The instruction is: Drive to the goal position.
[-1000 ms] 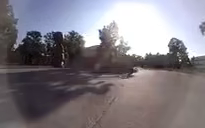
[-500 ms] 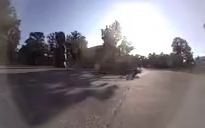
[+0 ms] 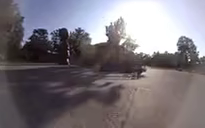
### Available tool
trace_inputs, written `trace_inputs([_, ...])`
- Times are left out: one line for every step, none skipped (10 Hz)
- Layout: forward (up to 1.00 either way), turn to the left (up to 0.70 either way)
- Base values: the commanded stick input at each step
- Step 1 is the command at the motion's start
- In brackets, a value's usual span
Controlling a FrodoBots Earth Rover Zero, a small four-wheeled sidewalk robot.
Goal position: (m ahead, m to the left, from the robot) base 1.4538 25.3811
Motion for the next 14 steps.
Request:
trace_inputs([0.60, 0.15])
trace_inputs([0.60, 0.15])
trace_inputs([0.60, 0.15])
trace_inputs([0.60, 0.15])
trace_inputs([0.60, 0.15])
trace_inputs([0.60, 0.15])
trace_inputs([0.60, 0.15])
trace_inputs([0.60, 0.15])
trace_inputs([0.60, 0.15])
trace_inputs([0.60, 0.15])
trace_inputs([0.60, 0.15])
trace_inputs([0.60, 0.15])
trace_inputs([0.60, 0.15])
trace_inputs([0.60, 0.15])
